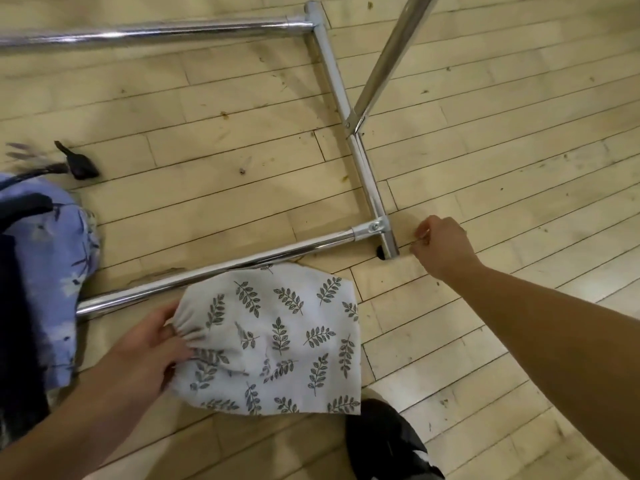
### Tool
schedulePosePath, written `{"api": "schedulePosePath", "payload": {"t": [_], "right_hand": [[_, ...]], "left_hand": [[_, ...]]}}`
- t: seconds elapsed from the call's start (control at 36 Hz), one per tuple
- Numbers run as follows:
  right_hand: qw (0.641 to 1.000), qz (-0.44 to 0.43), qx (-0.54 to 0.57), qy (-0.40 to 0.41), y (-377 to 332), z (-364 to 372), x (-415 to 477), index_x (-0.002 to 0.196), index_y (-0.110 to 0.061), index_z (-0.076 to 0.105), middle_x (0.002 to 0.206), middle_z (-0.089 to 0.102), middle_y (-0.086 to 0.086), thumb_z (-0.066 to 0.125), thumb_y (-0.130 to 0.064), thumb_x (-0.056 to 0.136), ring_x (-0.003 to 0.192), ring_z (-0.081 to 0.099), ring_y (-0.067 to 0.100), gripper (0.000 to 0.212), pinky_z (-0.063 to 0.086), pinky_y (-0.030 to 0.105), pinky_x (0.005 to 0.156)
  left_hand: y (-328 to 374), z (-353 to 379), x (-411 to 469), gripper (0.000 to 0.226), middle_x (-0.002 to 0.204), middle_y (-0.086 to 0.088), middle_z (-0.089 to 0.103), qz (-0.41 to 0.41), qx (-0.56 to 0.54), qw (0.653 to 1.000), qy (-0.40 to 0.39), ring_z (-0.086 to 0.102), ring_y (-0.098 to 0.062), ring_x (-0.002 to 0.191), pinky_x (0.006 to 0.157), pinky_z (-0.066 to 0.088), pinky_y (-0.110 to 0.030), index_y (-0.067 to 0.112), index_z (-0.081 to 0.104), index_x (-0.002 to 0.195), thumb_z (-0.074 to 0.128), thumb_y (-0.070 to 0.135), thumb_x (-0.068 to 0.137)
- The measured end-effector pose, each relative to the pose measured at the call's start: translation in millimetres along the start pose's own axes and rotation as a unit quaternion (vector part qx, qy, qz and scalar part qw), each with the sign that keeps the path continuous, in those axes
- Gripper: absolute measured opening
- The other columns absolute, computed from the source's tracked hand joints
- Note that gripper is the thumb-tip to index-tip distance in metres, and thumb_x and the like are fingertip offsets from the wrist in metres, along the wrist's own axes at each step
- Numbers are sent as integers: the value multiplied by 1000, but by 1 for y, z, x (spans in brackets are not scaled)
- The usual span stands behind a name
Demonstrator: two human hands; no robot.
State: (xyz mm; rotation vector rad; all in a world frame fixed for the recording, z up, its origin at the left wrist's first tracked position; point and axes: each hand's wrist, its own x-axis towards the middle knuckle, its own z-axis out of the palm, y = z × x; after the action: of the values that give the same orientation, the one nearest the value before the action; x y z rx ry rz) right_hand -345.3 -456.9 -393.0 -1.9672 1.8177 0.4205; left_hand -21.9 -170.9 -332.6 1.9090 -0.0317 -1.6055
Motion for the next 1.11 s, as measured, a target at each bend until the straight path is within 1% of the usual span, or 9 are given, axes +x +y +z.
{"api": "schedulePosePath", "payload": {"t": [0.11,0.22,0.39,0.47,0.58,0.69,0.89,0.97,1.11], "right_hand": [[1000,14,-12,2,-4,18,-14,114,-6,66,105,66,12,57,-14,100,85,59,23,18,48,31,73],[997,48,62,-3,-19,19,-35,111,-9,63,94,64,6,50,-17,102,73,57,15,17,42,23,58],[953,90,286,33,-46,13,-89,117,-22,63,96,71,-1,54,-24,105,81,69,16,15,53,27,63],[940,60,337,21,-62,4,-116,111,-23,66,85,72,-1,57,-23,104,76,70,16,12,55,26,63],[920,-52,365,-132,-110,-10,-155,107,-31,67,76,73,-3,60,-20,101,62,67,9,15,58,21,58],[875,-227,297,-309,-165,-8,-185,116,-39,66,80,68,-12,62,-22,101,68,65,3,23,55,19,63],[881,-397,101,-236,-205,5,-179,138,-46,47,104,70,-12,53,-16,104,68,59,-11,46,47,9,62],[885,-409,5,-223,-205,8,-173,134,-51,42,101,69,-7,51,-4,99,78,63,7,59,59,31,69],[896,-338,-138,-253,-192,-3,-158,122,-38,57,85,47,-13,53,-2,94,74,46,4,45,38,20,58]], "left_hand": [[10,13,-5,60,114,1,78,13,-8,999,-40,76,-27,97,77,58,-44,31,65,125,44,-15,93],[14,15,-4,43,108,3,79,45,11,998,-37,78,-22,94,76,59,-41,36,72,116,54,0,102],[20,8,-5,4,88,13,72,161,223,959,76,67,-2,81,61,49,-17,43,71,91,68,40,92],[20,5,-4,18,99,16,64,190,256,941,110,60,2,92,71,43,-19,37,69,78,65,45,93],[23,9,-6,37,68,13,71,151,221,960,85,62,4,58,54,46,-20,24,65,66,60,42,98],[26,17,-13,35,64,-3,70,118,133,983,38,66,-17,57,61,58,-43,21,67,75,59,49,95],[26,-5,-7,41,55,-1,64,117,101,983,95,59,-13,48,49,46,-31,10,65,82,58,47,99],[25,-9,-4,38,57,2,66,100,49,992,61,59,-11,48,47,44,-28,11,67,84,62,46,97],[26,-24,3,13,78,1,73,182,161,969,43,57,-9,59,60,47,-32,27,68,87,73,38,92]]}}
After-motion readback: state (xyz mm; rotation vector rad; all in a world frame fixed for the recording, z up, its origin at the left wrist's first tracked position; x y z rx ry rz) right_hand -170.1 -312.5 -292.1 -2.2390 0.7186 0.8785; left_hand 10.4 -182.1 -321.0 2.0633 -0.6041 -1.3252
